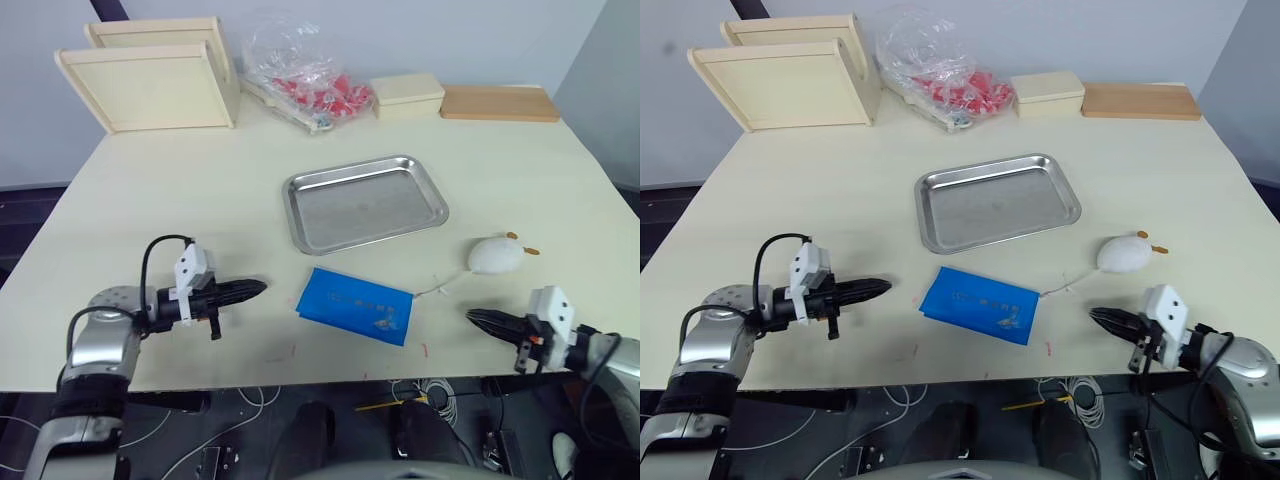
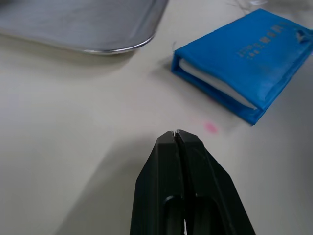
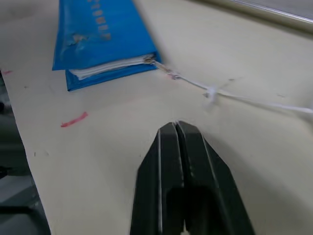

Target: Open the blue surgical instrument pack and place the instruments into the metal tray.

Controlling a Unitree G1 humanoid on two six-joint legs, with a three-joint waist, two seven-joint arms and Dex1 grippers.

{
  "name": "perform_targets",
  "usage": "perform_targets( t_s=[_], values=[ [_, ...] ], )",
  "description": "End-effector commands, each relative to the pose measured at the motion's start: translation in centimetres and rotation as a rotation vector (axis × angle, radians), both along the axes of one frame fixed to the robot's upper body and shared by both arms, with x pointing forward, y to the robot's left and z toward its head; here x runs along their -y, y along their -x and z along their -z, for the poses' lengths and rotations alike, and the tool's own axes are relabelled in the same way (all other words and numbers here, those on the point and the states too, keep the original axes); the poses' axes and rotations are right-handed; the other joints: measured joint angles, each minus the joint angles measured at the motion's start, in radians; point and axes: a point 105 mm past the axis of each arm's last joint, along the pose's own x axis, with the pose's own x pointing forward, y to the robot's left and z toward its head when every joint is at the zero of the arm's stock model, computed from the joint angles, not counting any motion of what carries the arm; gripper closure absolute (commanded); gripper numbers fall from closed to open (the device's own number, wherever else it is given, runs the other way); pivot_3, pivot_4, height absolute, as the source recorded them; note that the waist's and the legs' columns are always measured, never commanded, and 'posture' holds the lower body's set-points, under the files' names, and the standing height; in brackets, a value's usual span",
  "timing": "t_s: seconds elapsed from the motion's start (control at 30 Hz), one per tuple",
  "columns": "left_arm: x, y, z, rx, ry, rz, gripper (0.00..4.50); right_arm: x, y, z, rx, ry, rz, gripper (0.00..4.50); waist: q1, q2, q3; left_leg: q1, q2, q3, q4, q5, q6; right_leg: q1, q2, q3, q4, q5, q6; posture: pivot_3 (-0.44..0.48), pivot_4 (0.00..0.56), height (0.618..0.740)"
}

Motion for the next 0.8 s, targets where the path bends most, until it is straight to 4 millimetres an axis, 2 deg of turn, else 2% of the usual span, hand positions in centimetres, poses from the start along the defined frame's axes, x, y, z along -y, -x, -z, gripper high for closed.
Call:
perform_targets(
  t_s=[0.03, 0.27, 0.5, 0.8],
  values=[
    [0.7, -0.5, 0.2, 0.008, -0.018, 0.062, 4.5, -1.2, -0.6, -0.4, 0.042, 0.024, -0.022, 4.41, -0.001, 0.0, 0.0, 0.0, 0.0, 0.0, 0.0, 0.0, 0.0, 0.0, 0.0, 0.0, 0.0, 0.0, 0.0, 0.0, 0.15, 0.74],
    [3.0, -2.0, 0.3, 0.013, -0.029, 0.18, 4.5, -3.8, -1.6, 0.4, 0.038, 0.048, -0.067, 4.41, 0.0, -0.001, 0.0, -0.001, -0.001, 0.0, 0.002, 0.0, 0.0, 0.0, 0.001, -0.001, 0.001, 0.001, 0.001, 0.0, 0.15, 0.74],
    [4.2, -2.8, 0.5, 0.017, -0.038, 0.225, 4.5, -6.1, -2.3, 0.2, 0.054, 0.018, -0.089, 4.41, -0.002, -0.001, 0.0, -0.001, -0.001, 0.0, 0.002, 0.0, 0.0, 0.0, 0.003, -0.001, 0.001, 0.001, 0.001, 0.0, 0.15, 0.74],
    [5.3, -3.3, 0.8, 0.02, -0.027, 0.251, 4.5, -7.1, -2.8, 0.3, 0.064, 0.007, -0.096, 4.41, 0.0, -0.001, 0.0, -0.001, -0.001, -0.001, 0.003, 0.0, 0.0, 0.0, 0.003, -0.001, 0.002, 0.001, 0.001, 0.0, 0.15, 0.74]
  ],
)
